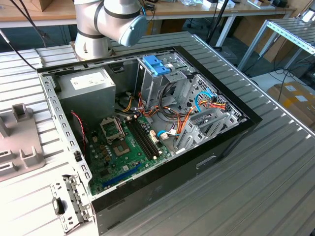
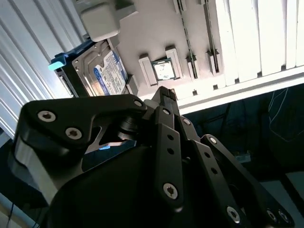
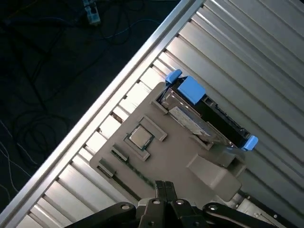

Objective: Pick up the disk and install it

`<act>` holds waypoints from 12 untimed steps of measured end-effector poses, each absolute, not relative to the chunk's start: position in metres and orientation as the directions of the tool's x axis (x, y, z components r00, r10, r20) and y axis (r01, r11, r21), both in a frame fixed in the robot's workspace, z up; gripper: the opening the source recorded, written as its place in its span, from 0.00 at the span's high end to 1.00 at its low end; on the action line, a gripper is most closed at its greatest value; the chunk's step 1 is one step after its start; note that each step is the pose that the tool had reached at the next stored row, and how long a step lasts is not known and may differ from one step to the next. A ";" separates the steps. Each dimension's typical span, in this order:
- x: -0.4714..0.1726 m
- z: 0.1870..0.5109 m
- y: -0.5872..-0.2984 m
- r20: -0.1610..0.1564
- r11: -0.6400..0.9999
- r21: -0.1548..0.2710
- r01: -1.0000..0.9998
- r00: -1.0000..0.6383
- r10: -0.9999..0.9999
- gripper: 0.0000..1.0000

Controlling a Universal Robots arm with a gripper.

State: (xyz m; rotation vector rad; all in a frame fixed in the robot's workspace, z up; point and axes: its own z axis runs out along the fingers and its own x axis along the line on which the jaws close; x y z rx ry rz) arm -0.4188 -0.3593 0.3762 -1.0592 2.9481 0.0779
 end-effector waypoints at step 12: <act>-0.419 0.376 -0.359 -0.024 0.659 0.044 -0.751 -0.660 -0.751 0.89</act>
